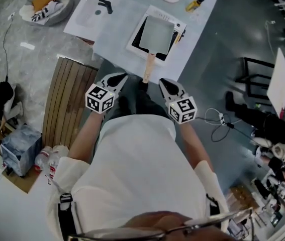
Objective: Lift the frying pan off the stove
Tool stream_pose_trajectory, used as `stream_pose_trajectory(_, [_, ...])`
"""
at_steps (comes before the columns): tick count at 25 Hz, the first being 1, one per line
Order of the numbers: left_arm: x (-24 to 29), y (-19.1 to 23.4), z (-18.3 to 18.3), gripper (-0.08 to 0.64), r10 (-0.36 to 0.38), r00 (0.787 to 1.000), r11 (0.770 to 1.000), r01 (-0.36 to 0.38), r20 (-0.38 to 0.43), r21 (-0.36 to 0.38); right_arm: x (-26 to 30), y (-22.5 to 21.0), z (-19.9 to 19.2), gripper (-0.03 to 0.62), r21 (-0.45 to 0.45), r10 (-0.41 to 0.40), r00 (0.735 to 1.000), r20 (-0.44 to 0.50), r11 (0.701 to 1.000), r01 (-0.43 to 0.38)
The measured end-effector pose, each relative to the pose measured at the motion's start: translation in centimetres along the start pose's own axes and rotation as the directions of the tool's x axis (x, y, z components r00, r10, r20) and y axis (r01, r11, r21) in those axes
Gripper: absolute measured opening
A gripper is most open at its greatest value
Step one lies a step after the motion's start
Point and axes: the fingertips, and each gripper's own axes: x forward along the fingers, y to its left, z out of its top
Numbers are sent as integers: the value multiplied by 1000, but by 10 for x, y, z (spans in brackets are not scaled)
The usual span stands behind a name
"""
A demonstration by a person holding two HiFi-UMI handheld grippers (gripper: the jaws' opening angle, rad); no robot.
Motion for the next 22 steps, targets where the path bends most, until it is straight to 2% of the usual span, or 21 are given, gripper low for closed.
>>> stream_pose_trajectory(6, [42, 11, -1, 32, 5, 999, 999, -6, -33, -46, 31, -28, -15, 38, 76, 106, 992, -69, 992, -101])
stream_pose_trajectory(11, [77, 20, -13, 32, -21, 995, 991, 7, -96, -137, 52, -44, -33, 38, 204, 227, 969, -98, 958, -203])
stream_pose_trajectory(17, [108, 33, -17, 35, -17, 991, 974, -13, -130, -227, 72, -50, -51, 45, 233, 318, 937, -147, 931, -280])
stream_pose_trajectory(22, [135, 41, -27, 123, -50, 982, 947, -12, -182, -322, 89, -51, -71, 131, 322, 401, 900, -172, 886, -334])
